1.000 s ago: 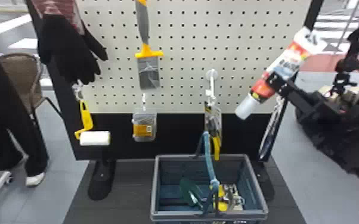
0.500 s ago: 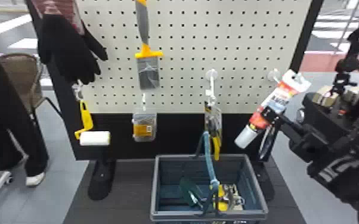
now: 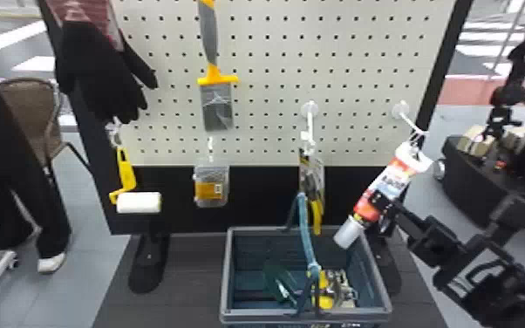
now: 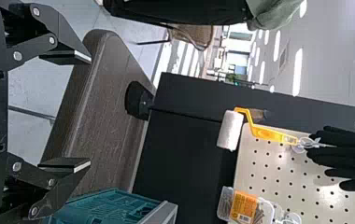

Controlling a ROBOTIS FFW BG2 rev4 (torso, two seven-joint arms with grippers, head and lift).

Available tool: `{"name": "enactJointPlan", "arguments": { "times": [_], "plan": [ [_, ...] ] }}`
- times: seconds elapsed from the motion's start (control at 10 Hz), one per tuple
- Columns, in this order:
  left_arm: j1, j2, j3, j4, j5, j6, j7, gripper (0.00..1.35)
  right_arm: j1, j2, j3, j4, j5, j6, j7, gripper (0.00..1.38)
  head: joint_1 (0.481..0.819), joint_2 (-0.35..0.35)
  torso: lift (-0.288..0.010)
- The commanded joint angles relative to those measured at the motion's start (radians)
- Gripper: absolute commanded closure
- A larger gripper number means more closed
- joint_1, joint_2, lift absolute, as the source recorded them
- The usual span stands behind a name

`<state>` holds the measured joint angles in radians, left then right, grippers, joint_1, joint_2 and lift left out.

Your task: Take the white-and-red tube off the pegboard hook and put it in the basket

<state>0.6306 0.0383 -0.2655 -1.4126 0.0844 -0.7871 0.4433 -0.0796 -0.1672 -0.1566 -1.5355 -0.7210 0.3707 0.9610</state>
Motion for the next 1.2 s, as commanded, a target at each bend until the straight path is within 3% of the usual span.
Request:
{"name": "enactJointPlan", "arguments": {
  "times": [0.0, 0.7, 0.8, 1.1],
  "plan": [
    [-0.001, 0.0, 0.0, 0.0, -0.003, -0.001, 0.0, 0.49, -0.004, 0.014, 0.003, 0.037, 0.014, -0.001, 0.005, 1.13, 0.549, 0.0, -0.1],
    [-0.001, -0.002, 0.002, 0.0, -0.002, -0.001, 0.0, 0.49, -0.044, 0.015, 0.103, 0.194, -0.005, 0.028, 0.054, 1.13, 0.549, 0.0, -0.1],
    [-0.001, -0.002, 0.002, 0.0, -0.002, -0.001, 0.0, 0.49, -0.049, 0.015, 0.106, 0.204, 0.0, 0.039, 0.061, 1.07, 0.549, 0.0, -0.1],
    [-0.001, 0.0, 0.002, 0.0, -0.002, -0.001, 0.0, 0.49, -0.057, 0.015, 0.104, 0.209, 0.0, 0.043, 0.064, 0.23, 0.549, 0.0, -0.1]
  ]
}}
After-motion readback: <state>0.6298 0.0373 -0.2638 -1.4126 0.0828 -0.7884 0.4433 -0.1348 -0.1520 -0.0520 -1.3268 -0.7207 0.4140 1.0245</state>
